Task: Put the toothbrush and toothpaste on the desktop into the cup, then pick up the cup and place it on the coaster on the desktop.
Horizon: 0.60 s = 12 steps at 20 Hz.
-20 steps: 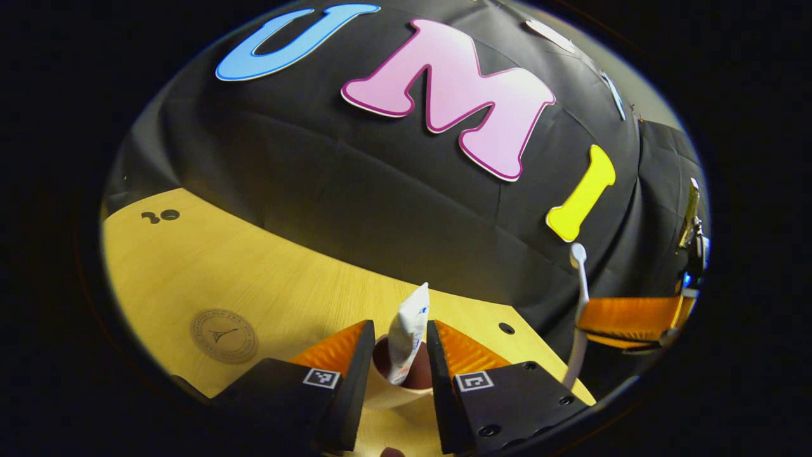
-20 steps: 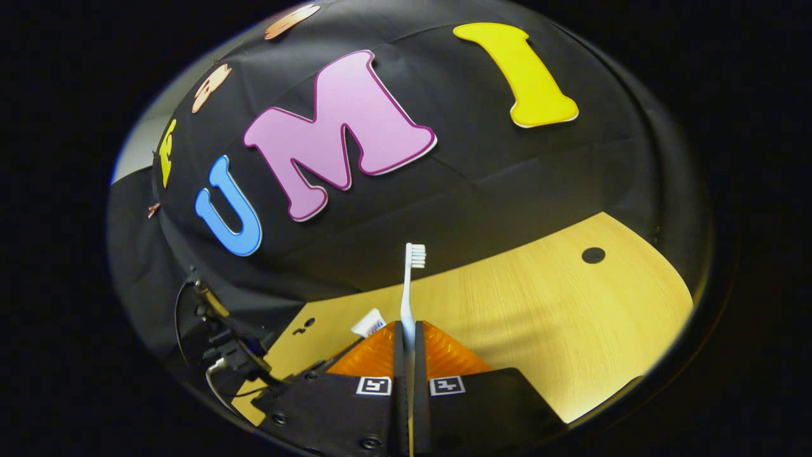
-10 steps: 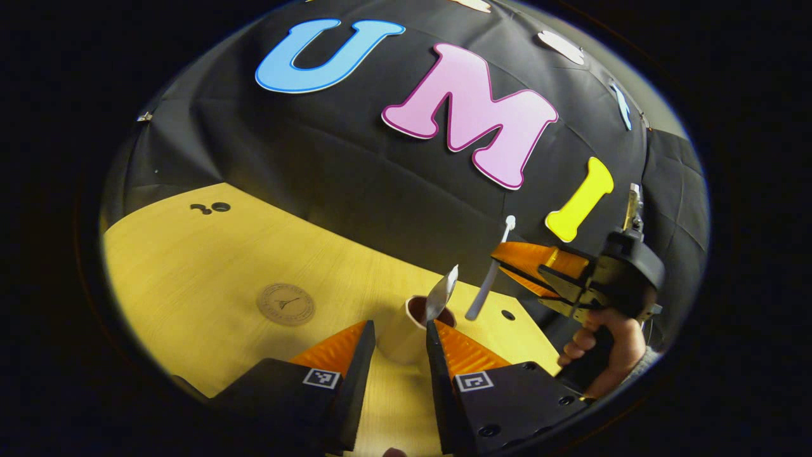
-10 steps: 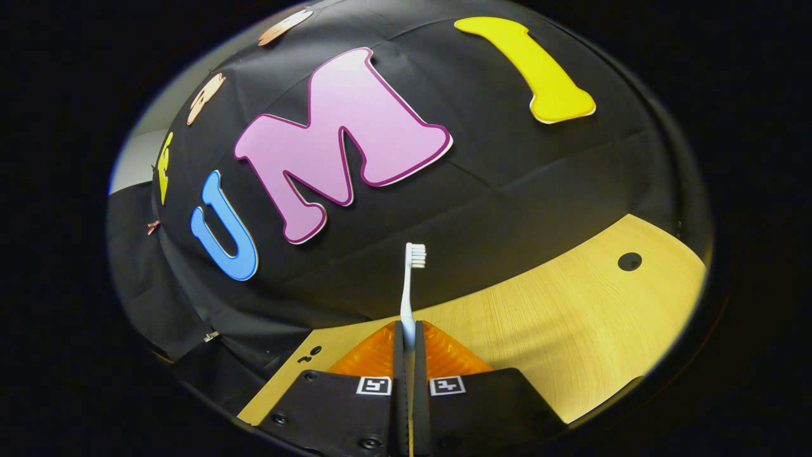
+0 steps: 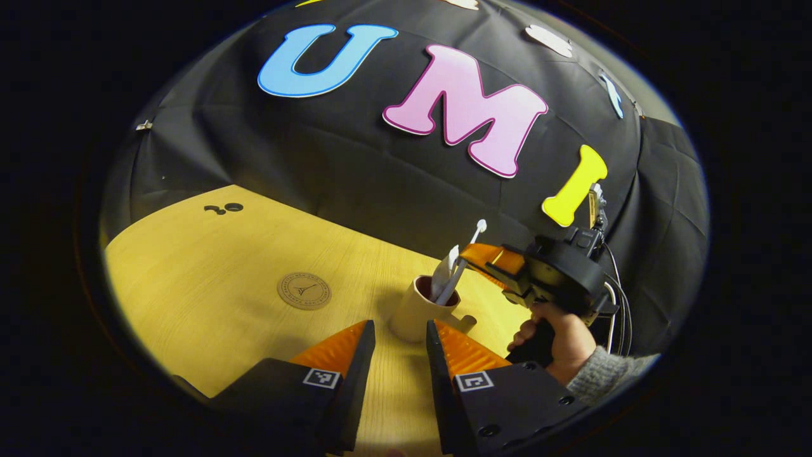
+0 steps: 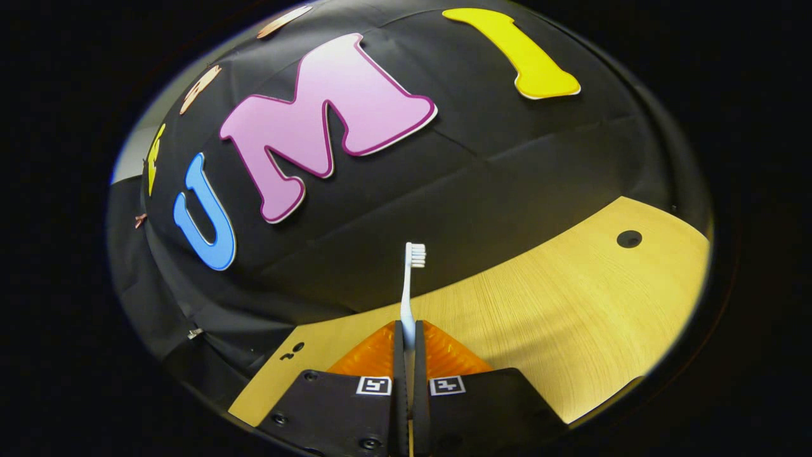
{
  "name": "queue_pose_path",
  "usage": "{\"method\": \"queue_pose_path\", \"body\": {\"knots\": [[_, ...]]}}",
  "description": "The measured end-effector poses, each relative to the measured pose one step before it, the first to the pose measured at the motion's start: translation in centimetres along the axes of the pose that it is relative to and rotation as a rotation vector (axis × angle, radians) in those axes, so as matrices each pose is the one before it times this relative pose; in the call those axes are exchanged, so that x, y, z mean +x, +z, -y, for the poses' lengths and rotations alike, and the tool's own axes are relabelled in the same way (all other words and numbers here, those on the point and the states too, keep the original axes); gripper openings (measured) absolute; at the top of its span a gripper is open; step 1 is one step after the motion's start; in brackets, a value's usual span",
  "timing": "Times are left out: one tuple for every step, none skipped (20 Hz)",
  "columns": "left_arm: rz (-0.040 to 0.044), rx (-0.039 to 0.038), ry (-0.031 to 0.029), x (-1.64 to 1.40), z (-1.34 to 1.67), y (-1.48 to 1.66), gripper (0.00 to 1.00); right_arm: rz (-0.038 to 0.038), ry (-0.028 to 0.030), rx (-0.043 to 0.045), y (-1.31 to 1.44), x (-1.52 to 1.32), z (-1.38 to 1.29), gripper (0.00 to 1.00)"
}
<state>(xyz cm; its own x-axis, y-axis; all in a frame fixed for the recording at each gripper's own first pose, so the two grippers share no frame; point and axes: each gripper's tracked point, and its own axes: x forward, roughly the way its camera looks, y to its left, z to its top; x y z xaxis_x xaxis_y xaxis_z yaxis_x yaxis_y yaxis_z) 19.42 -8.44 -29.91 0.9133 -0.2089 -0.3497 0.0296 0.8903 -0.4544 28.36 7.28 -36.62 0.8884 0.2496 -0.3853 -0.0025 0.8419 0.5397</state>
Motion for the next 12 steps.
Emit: {"method": "queue_pose_path", "body": {"knots": [[0.00177,0.00115,-0.00025,-0.006,-0.013,-0.056,0.52,-0.00385,-0.00478,-0.00812,-0.492,-0.076,0.095,0.07],[-0.00041,-0.00002,-0.00171,-0.165,0.051,0.032,0.52,-0.00809,-0.00161,-0.01405,-0.389,-0.011,0.114,0.07],[-0.00001,-0.00001,-0.00015,0.048,-0.048,-0.034,0.52,-0.00483,0.00021,-0.0157,-0.317,-0.141,-0.036,0.07],[-0.00381,0.0005,-0.00033,-0.008,-0.02,-0.108,0.52,-0.00557,0.00195,-0.01234,-0.253,-0.031,0.051,0.07],[-0.00062,0.00193,0.00318,0.004,-0.115,-0.155,0.52,-0.00604,-0.00271,-0.0132,-0.356,-0.008,0.102,0.07],[-0.00281,0.00005,-0.00057,-0.105,0.024,0.02,0.52,-0.0089,-0.00032,-0.0128,-0.305,-0.026,0.11,0.08],[0.00056,-0.00047,0.002,-0.054,-0.099,-0.079,0.52,-0.01401,0.00127,-0.00523,-0.502,-0.107,-0.007,0.04],[-0.00147,-0.00151,-0.00017,-0.055,-0.014,-0.023,0.52,-0.02585,0.01195,0.00296,-0.878,-0.069,-0.063,0.11],[-0.0008,-0.00037,0.00197,0.01,-0.076,-0.177,0.52,-0.02369,0.00881,0.00574,-0.878,0.007,-0.067,0.14],[0.0005,0.00023,0.00197,-0.009,-0.088,-0.093,0.52,-0.01178,0.00628,0.00366,-0.441,-0.136,-0.025,0.16],[-0.00319,-0.00053,0.0001,-0.021,-0.085,-0.072,0.52,-0.00827,-0.00267,-0.00168,-0.328,-0.106,0.079,0.1],[0.00042,-0.00011,0.00323,-0.033,-0.123,-0.062,0.52,-0.01161,0.00081,0.00293,-0.378,-0.099,0.032,0.23]]}}
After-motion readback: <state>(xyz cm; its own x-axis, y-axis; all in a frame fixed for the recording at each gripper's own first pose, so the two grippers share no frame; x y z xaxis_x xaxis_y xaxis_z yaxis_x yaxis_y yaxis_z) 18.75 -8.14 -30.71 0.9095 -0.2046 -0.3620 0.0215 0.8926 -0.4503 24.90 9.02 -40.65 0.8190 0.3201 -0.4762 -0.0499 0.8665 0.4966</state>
